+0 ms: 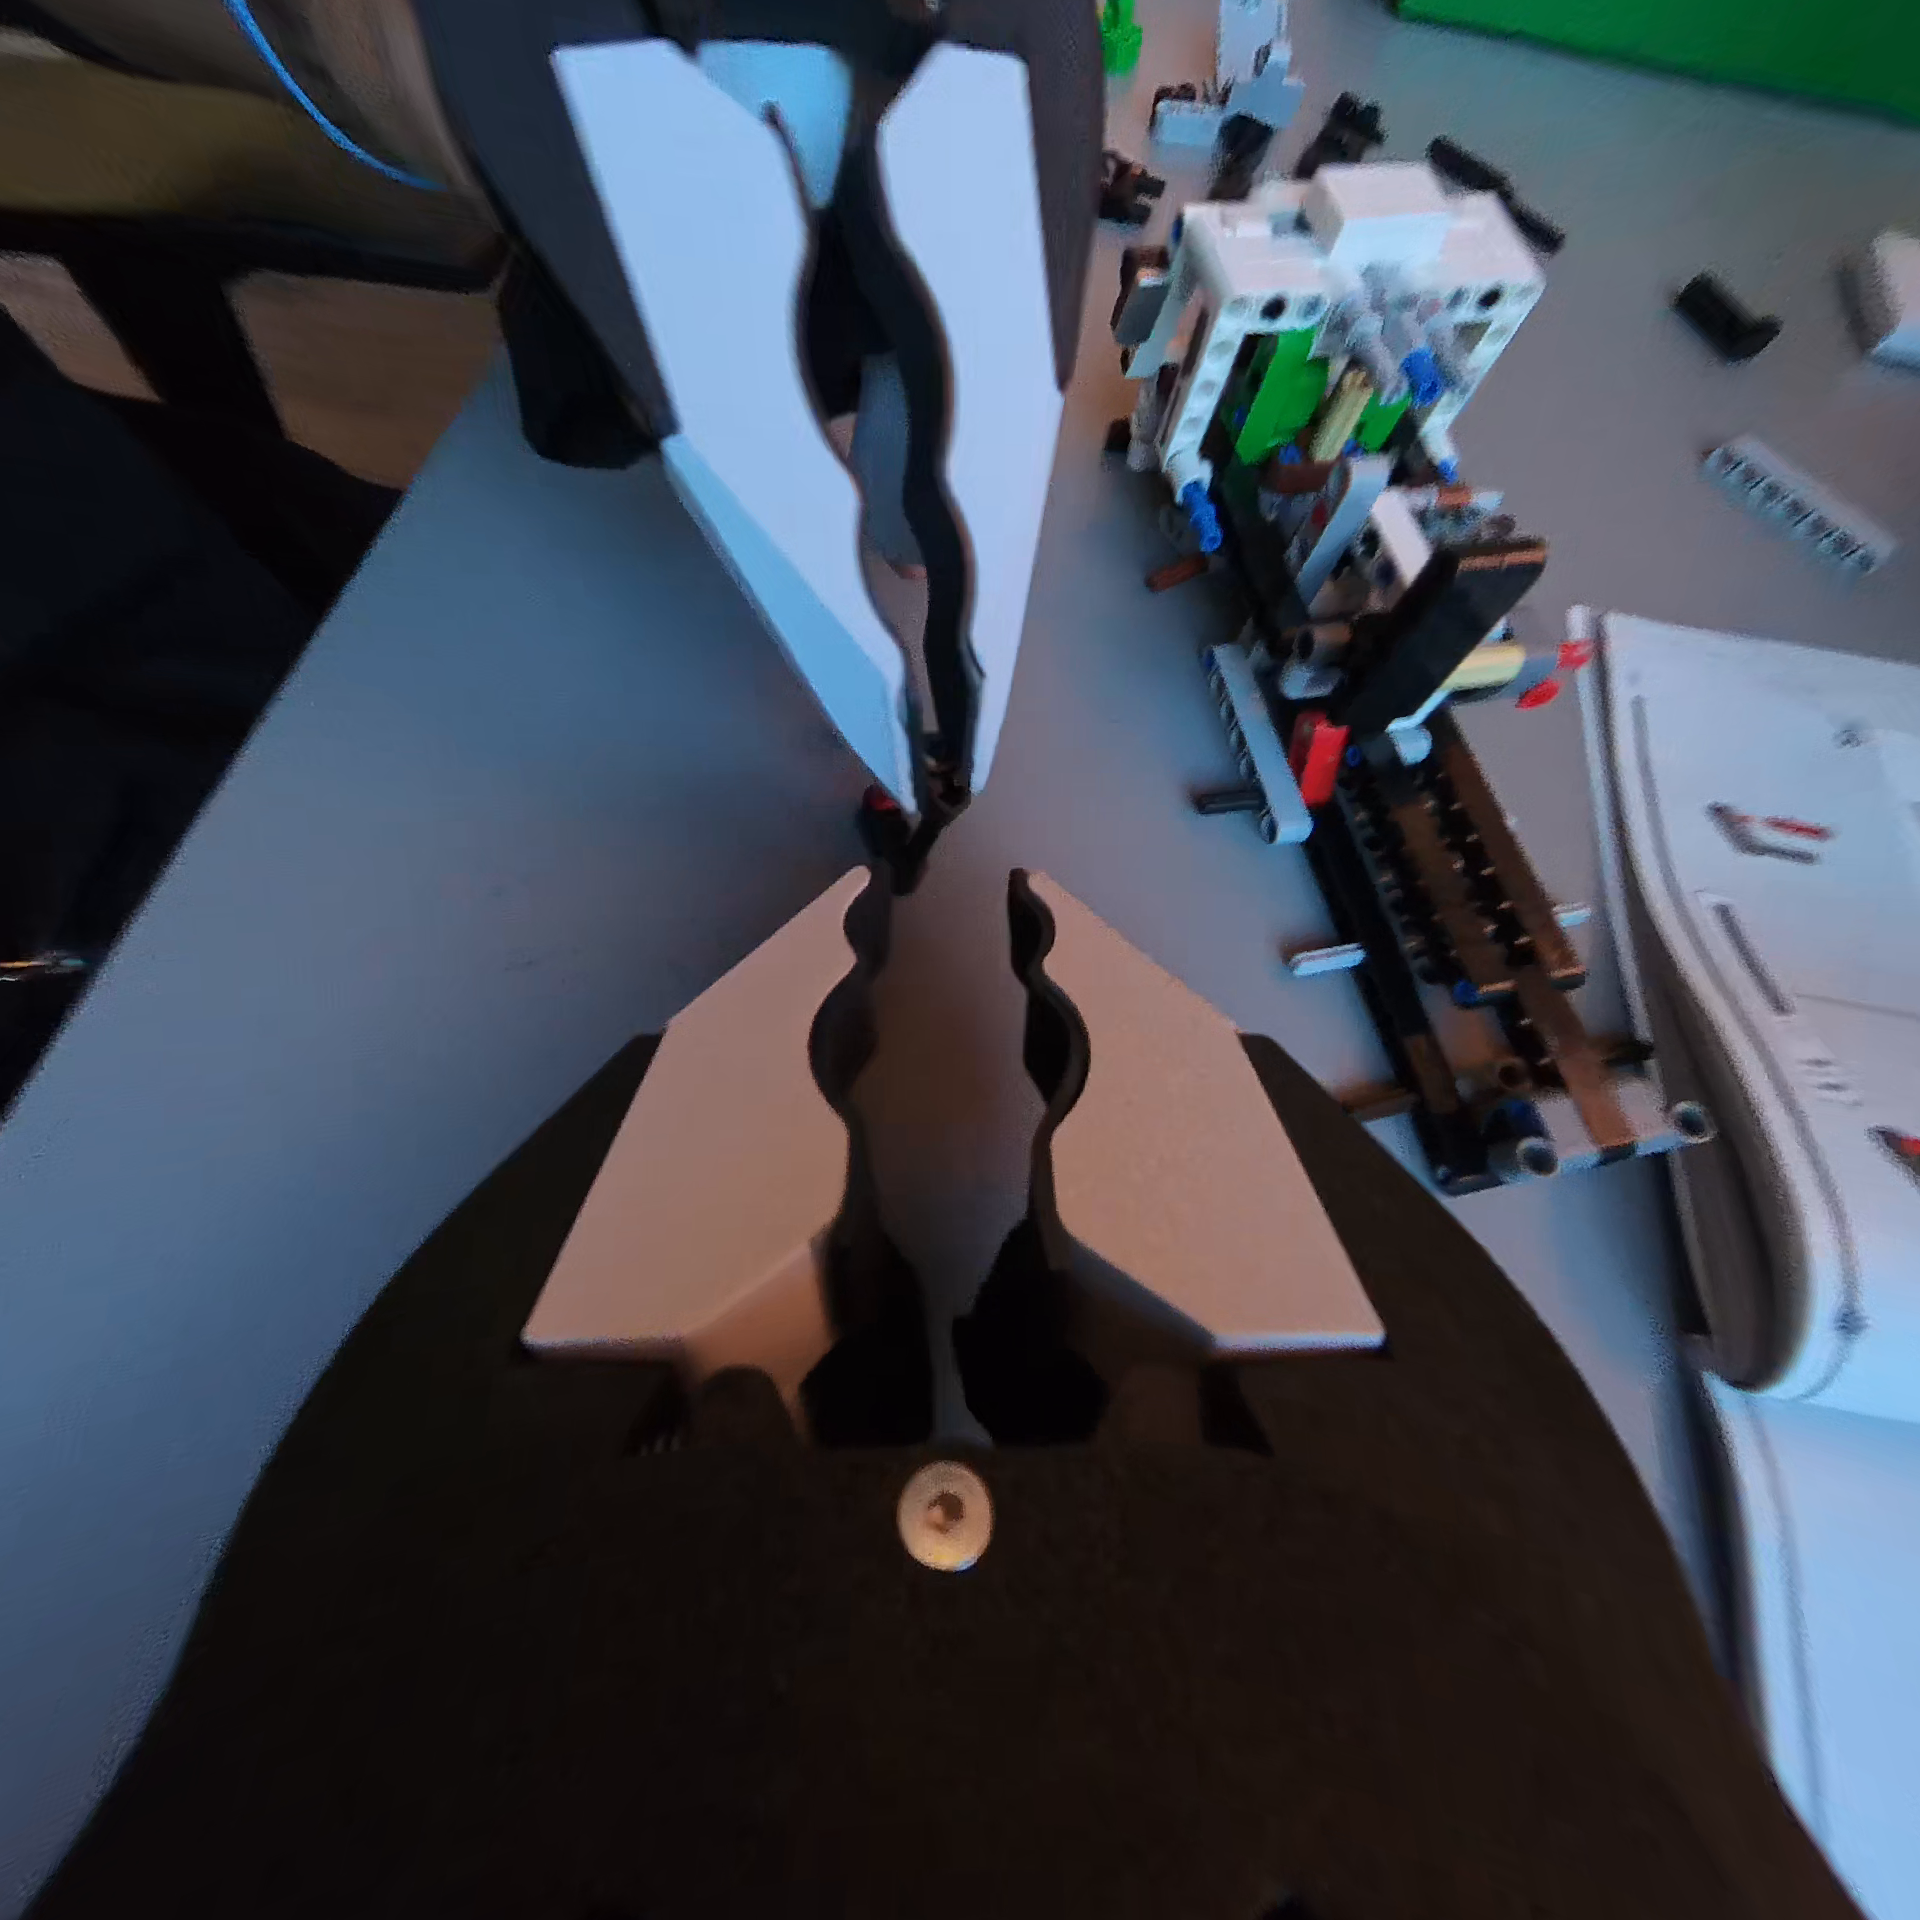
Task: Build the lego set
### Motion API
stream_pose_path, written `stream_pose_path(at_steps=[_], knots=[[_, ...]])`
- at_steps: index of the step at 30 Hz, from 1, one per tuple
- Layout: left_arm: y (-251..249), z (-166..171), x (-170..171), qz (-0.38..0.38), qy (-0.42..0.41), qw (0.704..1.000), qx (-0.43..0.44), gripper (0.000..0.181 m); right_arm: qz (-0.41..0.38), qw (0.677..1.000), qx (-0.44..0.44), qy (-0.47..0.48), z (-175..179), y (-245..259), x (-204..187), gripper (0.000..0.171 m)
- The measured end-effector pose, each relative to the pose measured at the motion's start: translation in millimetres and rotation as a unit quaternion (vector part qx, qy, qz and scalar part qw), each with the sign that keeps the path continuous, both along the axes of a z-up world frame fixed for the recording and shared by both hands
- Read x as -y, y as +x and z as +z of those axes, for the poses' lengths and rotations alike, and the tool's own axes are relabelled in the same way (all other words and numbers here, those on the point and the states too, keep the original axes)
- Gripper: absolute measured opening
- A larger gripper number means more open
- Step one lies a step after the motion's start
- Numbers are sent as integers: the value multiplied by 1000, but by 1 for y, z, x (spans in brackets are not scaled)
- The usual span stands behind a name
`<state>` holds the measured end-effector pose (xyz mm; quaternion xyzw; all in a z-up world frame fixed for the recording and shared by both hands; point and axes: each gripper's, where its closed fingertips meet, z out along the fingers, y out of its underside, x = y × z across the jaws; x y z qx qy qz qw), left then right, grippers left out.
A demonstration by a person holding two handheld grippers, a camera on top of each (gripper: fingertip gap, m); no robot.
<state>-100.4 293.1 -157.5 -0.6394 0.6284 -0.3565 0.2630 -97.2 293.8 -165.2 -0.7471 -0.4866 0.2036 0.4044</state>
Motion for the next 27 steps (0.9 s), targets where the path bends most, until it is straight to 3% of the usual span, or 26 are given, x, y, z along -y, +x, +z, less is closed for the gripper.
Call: stream_pose_path(at_steps=[4, 9, 13, 27], knots=[[1, -2, -8, 14, -43, 999, -8, 7, -12, 989, 101, 109, -6, -2, -5, 36], [0, -2, -10, 33, -88, 996, -7, 7, -8, 941, 202, 270, 3, -10, -8, 44], [2, -4, -9, 40, -104, 994, -3, 7, 3, 925, 240, 295, -1, -14, -9, 42], [-3, -1, -3, 47, -143, 989, 4, 7, 12, 918, 250, 308, -2, -18, -6, 41]])
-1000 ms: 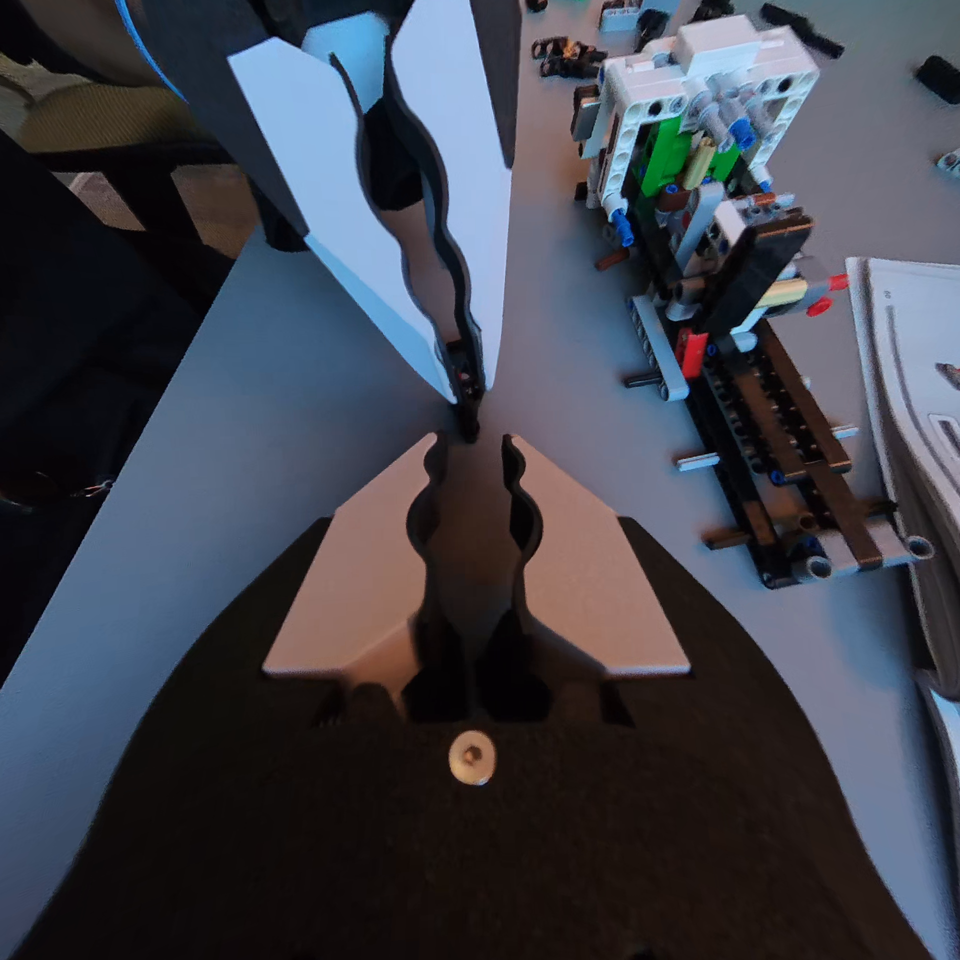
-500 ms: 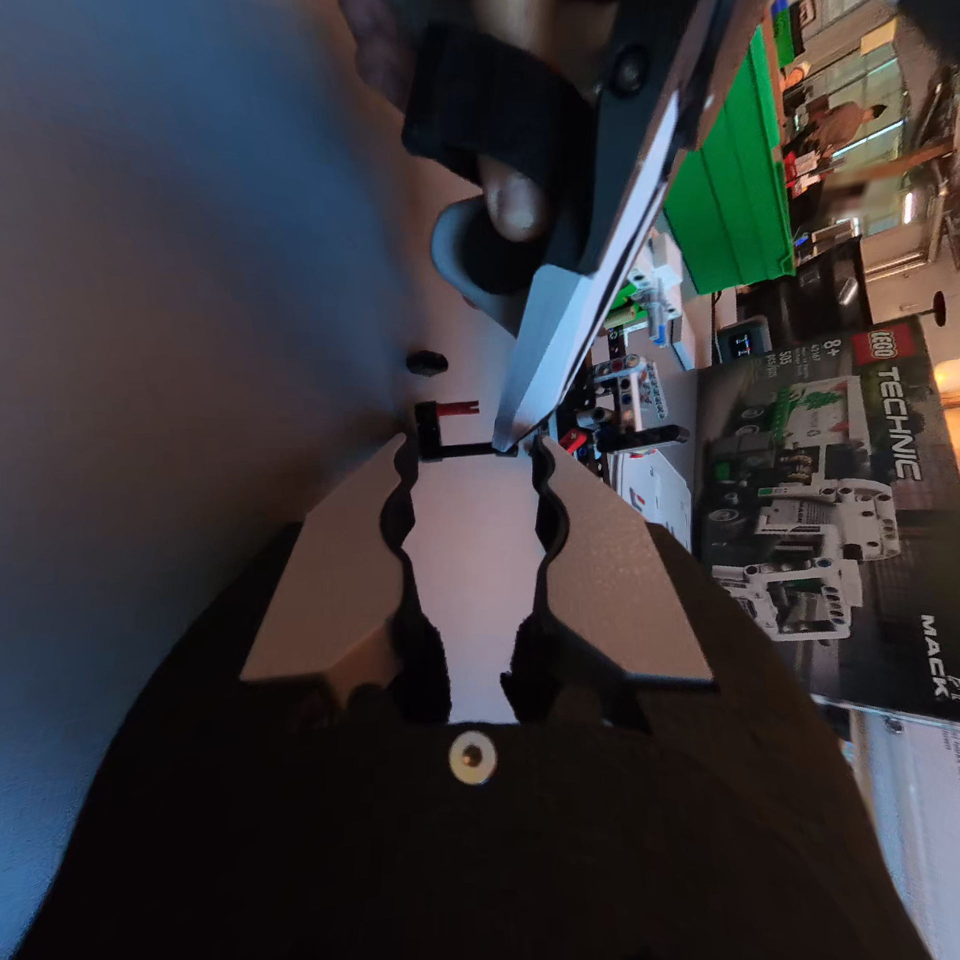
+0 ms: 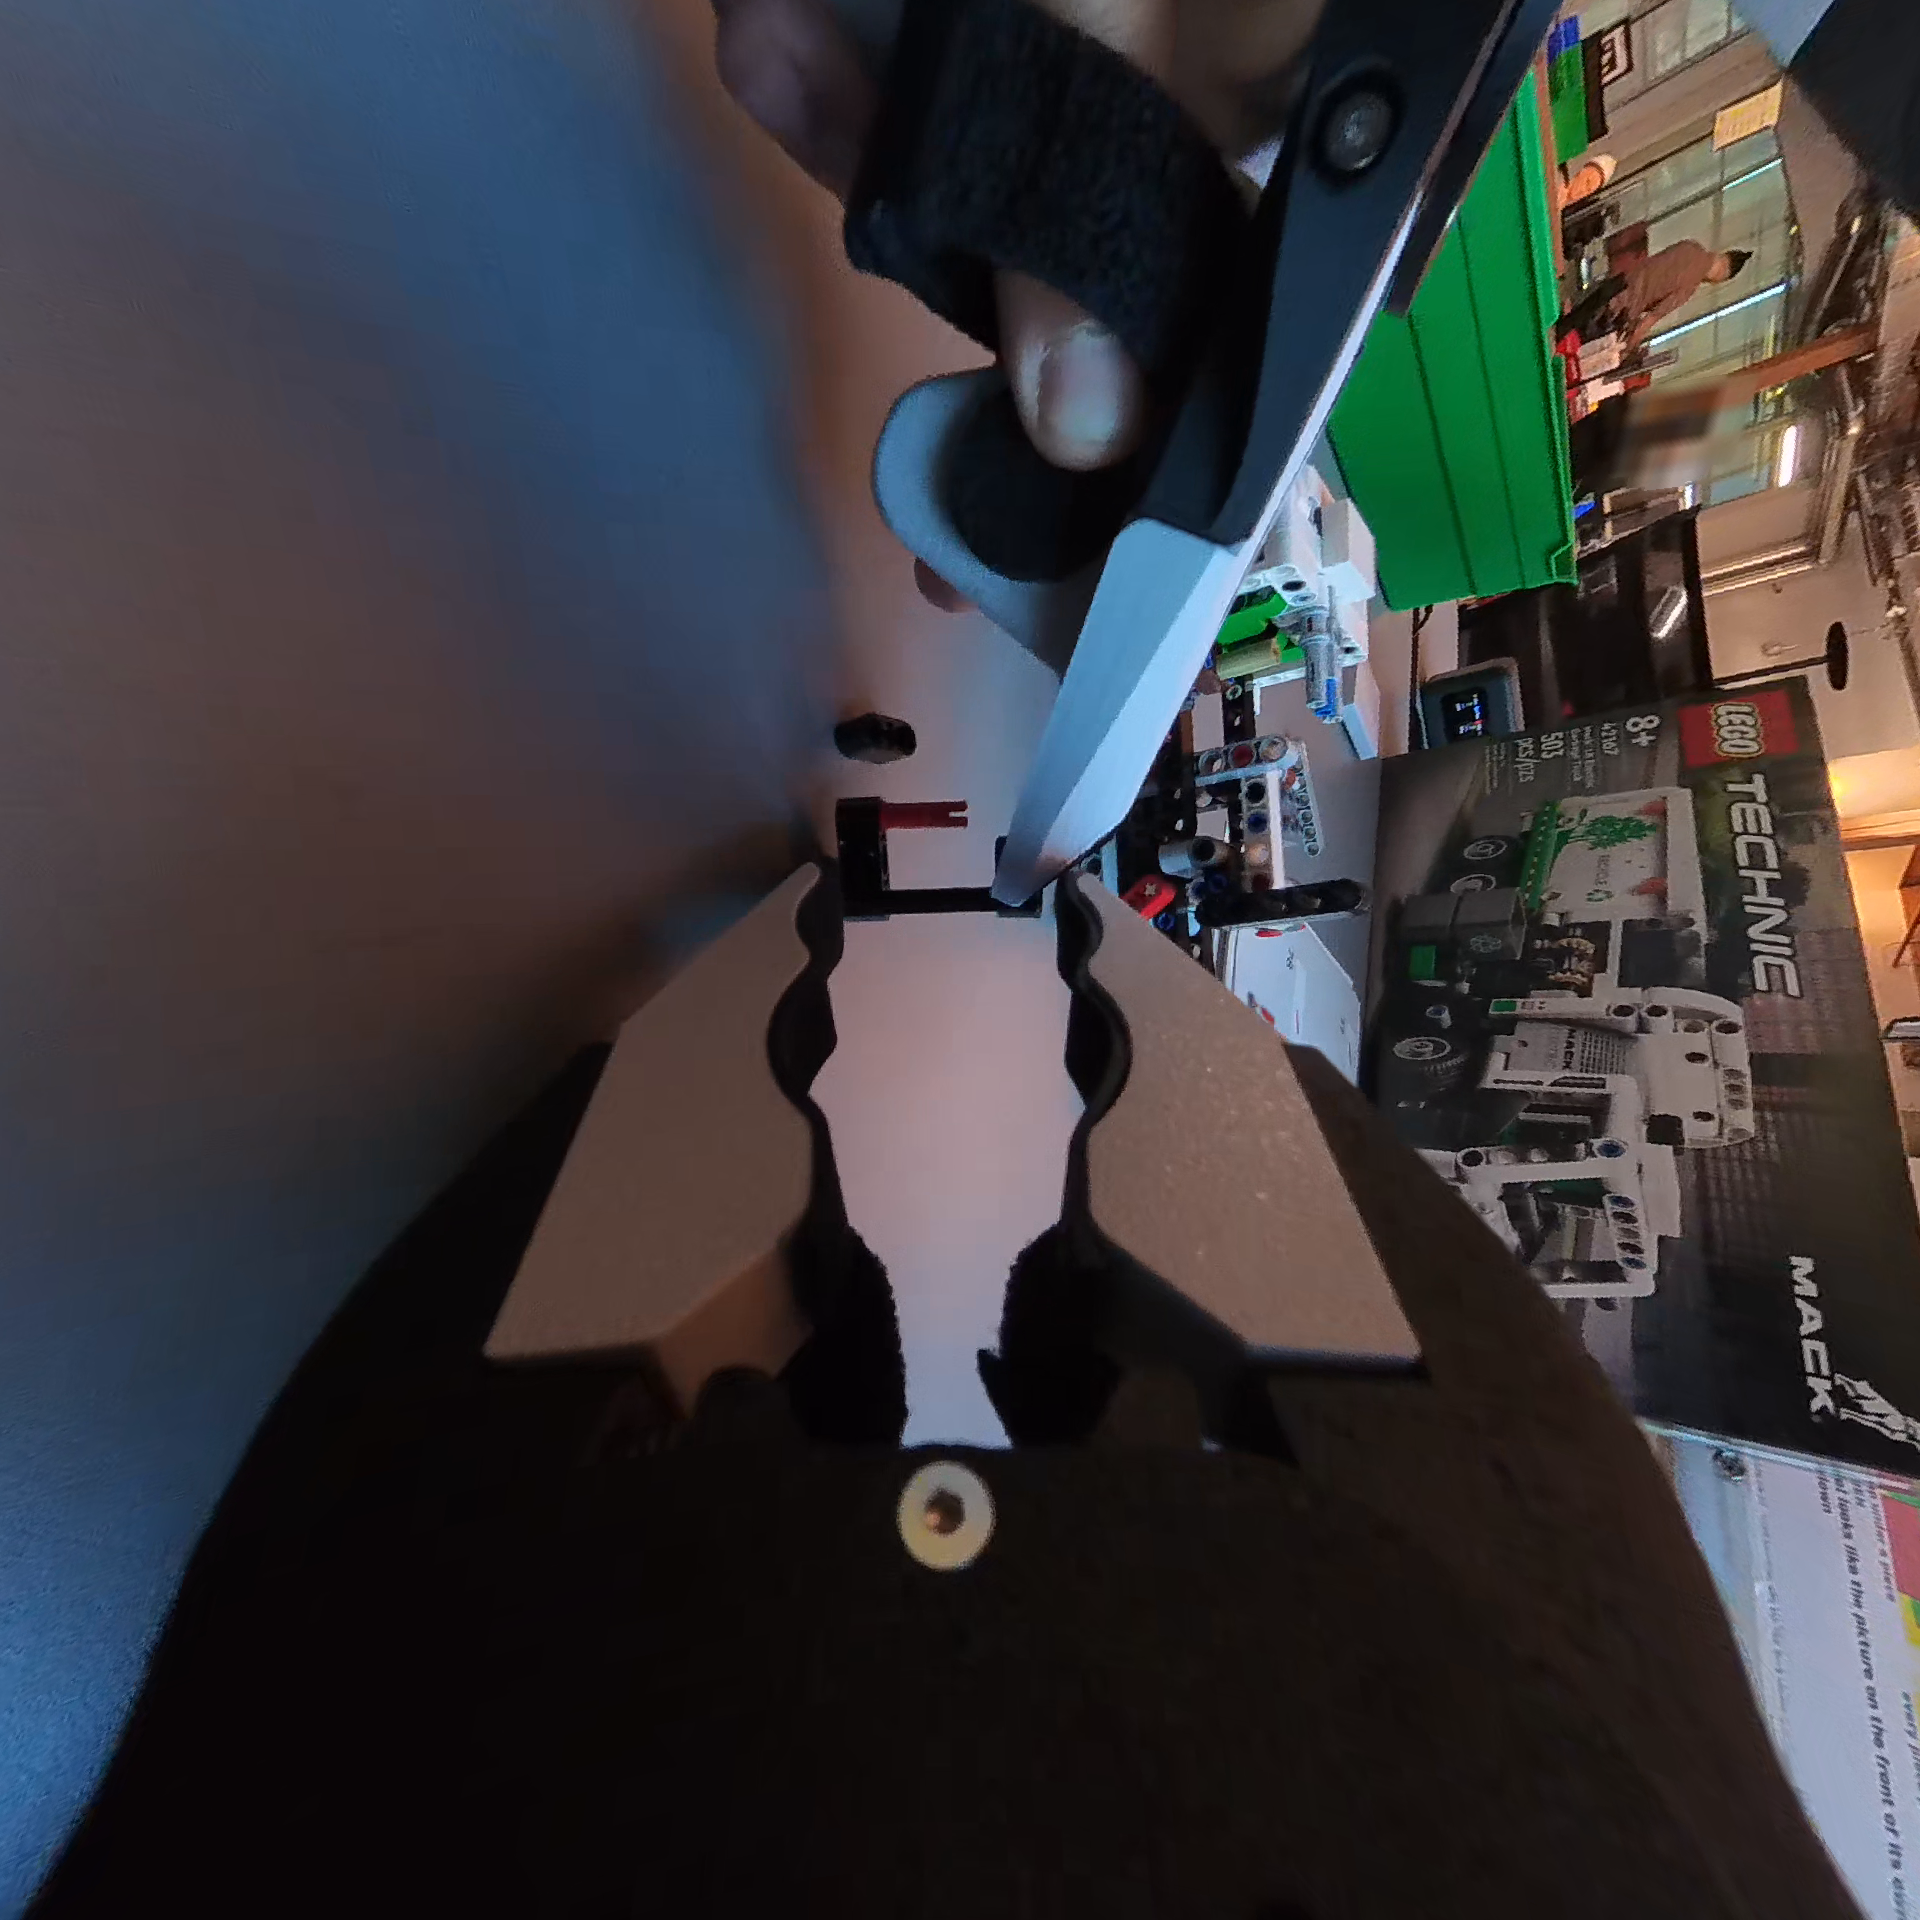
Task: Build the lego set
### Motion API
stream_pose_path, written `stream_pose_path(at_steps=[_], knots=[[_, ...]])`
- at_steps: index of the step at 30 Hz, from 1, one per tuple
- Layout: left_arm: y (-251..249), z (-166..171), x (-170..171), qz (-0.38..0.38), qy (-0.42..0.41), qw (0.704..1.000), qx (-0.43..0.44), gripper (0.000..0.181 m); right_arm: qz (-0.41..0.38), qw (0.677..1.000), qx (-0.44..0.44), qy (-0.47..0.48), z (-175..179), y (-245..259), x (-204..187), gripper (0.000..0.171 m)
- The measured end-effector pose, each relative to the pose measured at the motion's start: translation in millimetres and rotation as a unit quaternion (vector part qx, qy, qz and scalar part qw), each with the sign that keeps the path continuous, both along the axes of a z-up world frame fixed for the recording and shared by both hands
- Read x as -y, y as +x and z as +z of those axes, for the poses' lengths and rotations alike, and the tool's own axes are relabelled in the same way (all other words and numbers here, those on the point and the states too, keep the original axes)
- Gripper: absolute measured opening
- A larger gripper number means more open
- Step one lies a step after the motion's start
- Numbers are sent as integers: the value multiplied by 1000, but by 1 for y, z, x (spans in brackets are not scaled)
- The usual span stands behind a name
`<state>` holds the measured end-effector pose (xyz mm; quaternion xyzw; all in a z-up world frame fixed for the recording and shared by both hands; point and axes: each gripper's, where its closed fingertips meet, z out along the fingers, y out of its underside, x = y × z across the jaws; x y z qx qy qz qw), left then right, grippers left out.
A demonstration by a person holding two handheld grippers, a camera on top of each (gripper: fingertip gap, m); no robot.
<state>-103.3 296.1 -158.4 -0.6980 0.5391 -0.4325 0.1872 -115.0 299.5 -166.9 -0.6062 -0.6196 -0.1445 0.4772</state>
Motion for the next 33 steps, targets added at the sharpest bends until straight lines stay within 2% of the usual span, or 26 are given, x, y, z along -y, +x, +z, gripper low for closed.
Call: stream_pose_path(at_steps=[7, 18, 21, 27, 28, 33], knots=[[2, -3, 2, -3, -39, 999, 3, 7, -1, 1000, -5, -10, -2, 1, 1, 37], [-3, -2, 2, -41, 6, 999, -18, 7, 3, 1000, -8, 3, -1, -2, 1, 37], [-8, 4, -4, -32, 6, 999, 8, 22, 6, 1000, -8, 5, -1, -3, 1, 37], [-15, -11, 14, -61, -7, 998, -5, 17, 9, 1000, -14, 22, 0, -3, -1, 37], [-13, -13, 13, -53, 3, 999, -7, 6, 8, 1000, -14, 23, 0, -3, -1, 37], [-12, -10, 8, -44, 2, 999, -12, 4, -12, 998, -53, -3, 2, -1, -4, 38]])
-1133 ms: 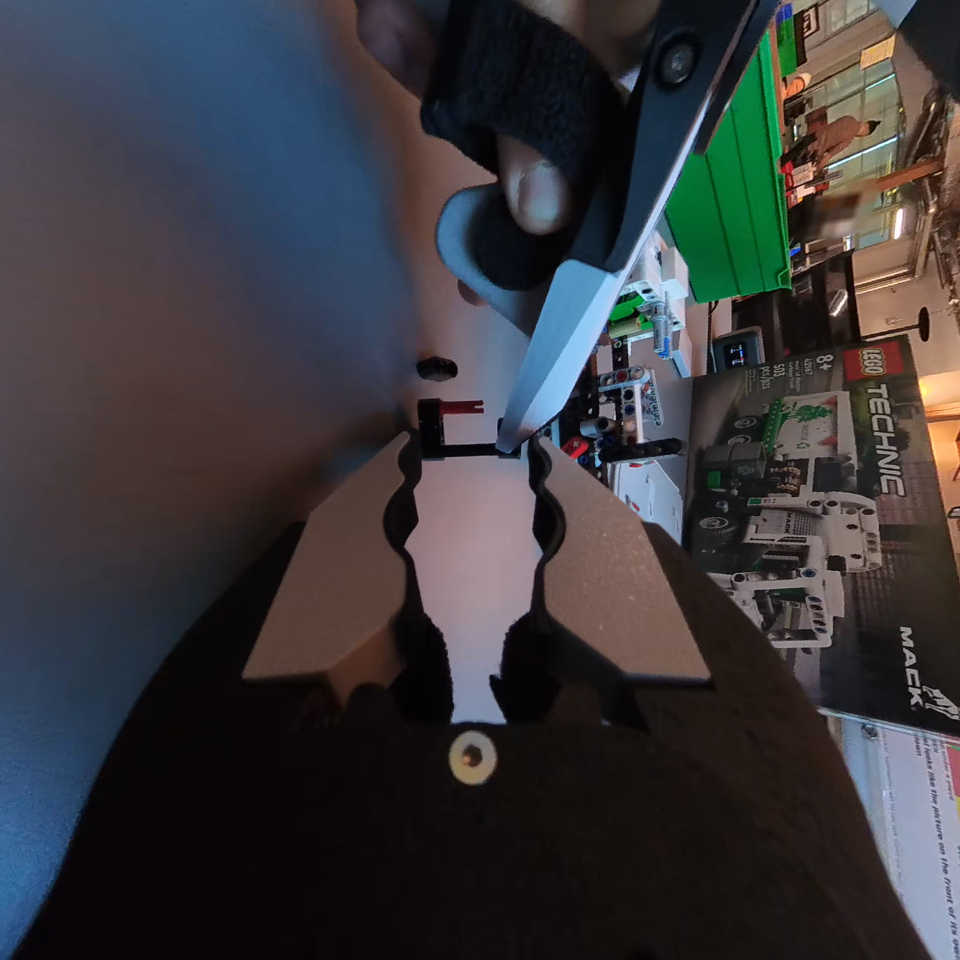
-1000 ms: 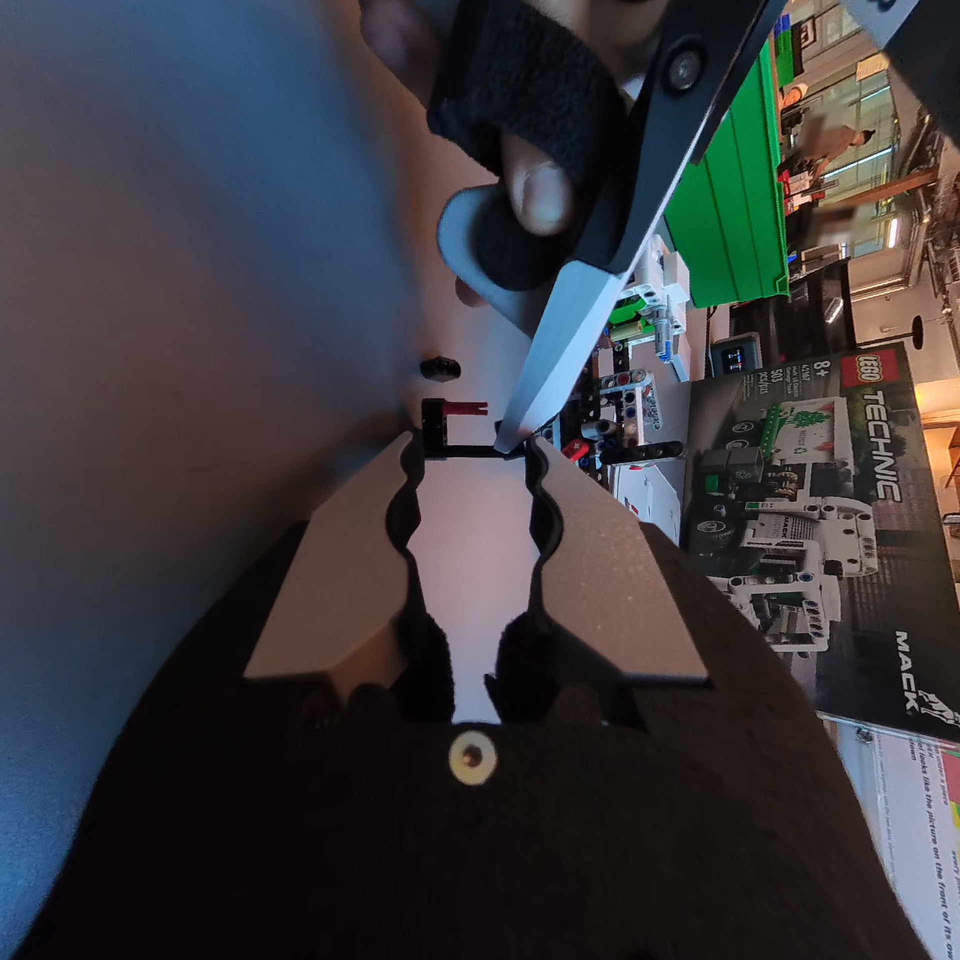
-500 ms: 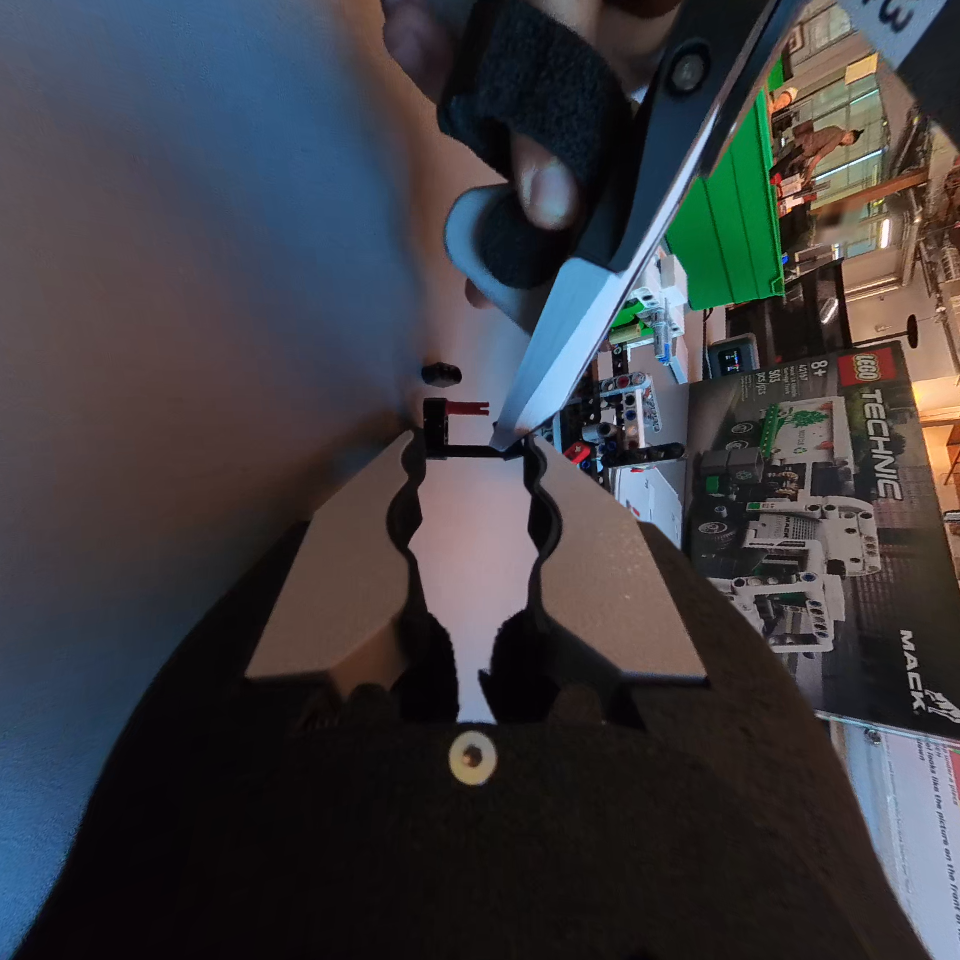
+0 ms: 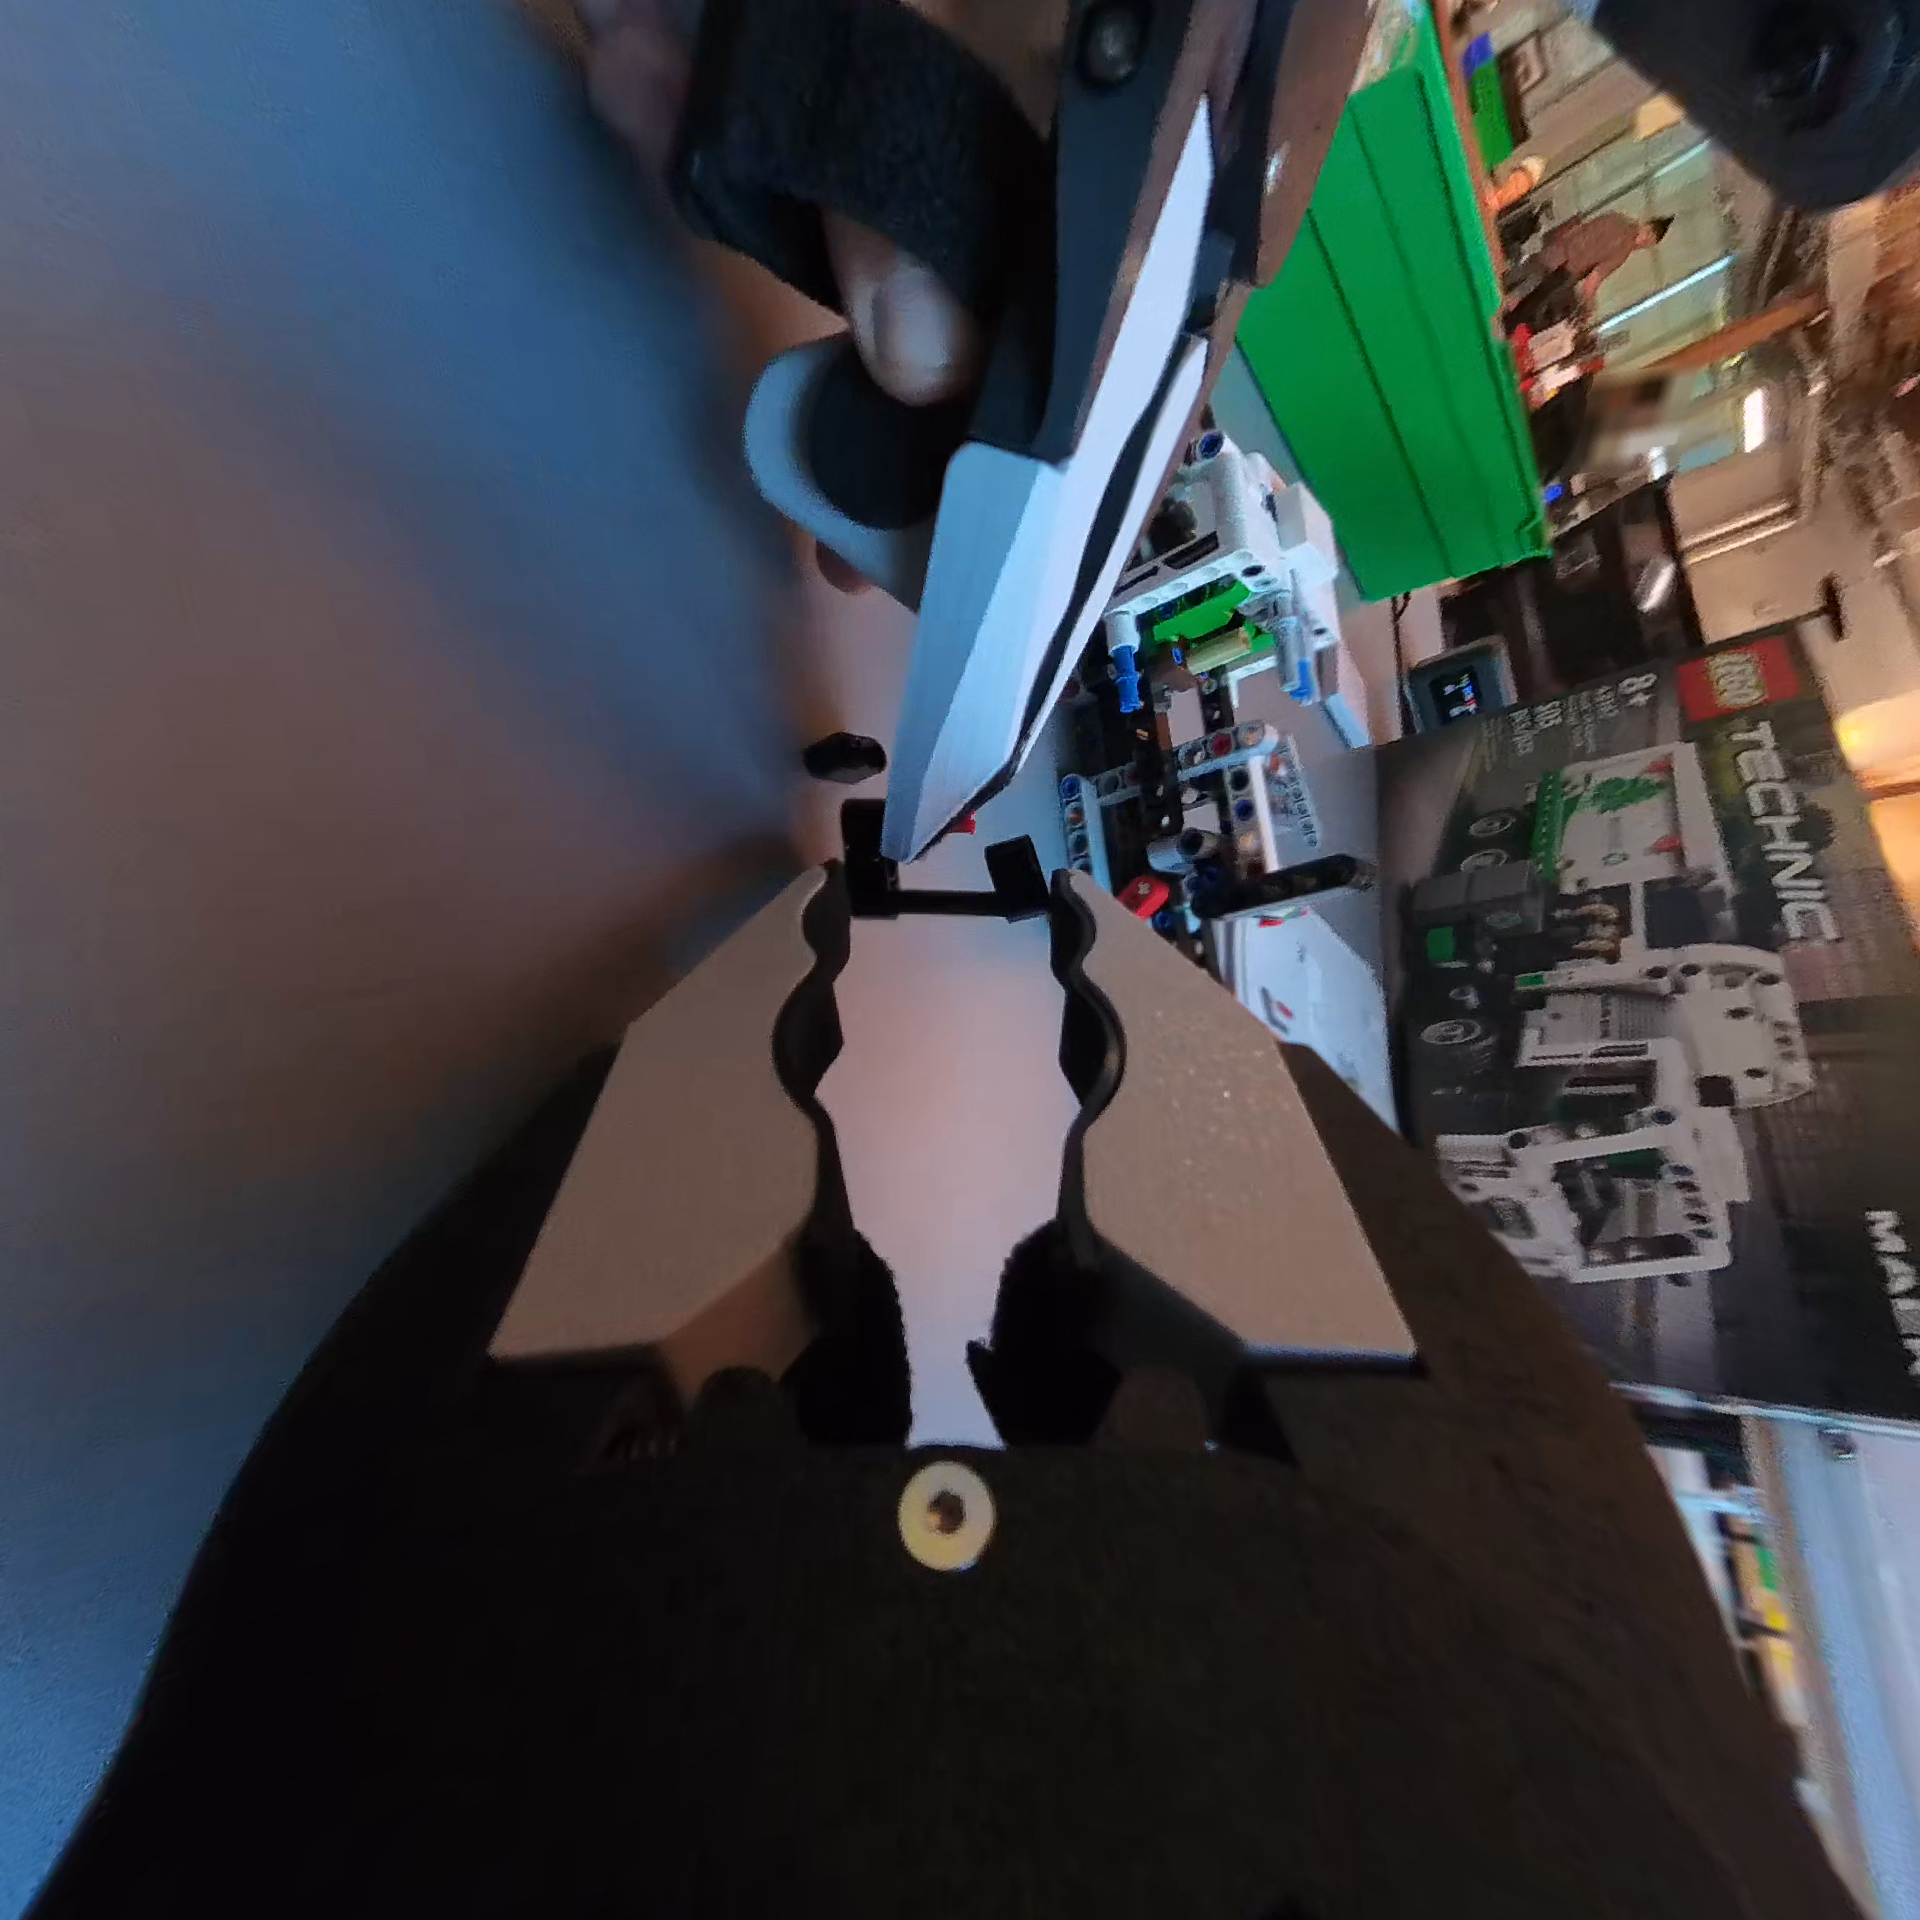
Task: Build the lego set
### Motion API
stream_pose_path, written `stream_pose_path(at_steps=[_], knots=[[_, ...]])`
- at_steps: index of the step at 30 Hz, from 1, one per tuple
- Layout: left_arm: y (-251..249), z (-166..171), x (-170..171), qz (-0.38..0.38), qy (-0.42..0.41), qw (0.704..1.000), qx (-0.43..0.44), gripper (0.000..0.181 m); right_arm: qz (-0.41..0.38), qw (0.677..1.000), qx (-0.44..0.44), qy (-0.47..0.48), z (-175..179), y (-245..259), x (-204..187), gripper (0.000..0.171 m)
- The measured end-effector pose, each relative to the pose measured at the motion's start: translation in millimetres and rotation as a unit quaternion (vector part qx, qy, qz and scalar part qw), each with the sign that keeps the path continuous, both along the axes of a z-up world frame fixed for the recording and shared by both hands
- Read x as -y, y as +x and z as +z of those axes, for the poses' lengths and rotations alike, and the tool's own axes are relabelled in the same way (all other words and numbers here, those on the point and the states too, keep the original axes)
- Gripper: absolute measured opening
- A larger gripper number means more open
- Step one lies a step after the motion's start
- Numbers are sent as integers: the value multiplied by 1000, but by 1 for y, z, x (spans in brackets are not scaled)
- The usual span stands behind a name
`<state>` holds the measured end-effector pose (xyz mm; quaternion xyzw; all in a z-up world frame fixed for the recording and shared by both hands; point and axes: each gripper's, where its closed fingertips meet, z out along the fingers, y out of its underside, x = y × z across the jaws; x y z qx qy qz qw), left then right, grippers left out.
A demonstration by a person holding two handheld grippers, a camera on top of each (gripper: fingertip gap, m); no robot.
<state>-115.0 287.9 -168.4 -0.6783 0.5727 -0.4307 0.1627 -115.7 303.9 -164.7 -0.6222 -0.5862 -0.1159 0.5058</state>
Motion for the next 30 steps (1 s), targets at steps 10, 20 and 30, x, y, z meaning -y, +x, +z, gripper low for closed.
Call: stream_pose_path(at_steps=[10, 20, 30], knots=[[-1, 17, 5, -10, -79, 996, 27, 4, 2, 1000, -13, 15, 15, -2, 2, 38], [-6, 19, 11, -15, -57, 997, 40, 4, 17, 997, -68, -33, 15, -8, 6, 38], [-12, 34, 24, -52, -5, 992, 117, 3, 59, 939, -246, -232, 34, -9, 27, 39]])
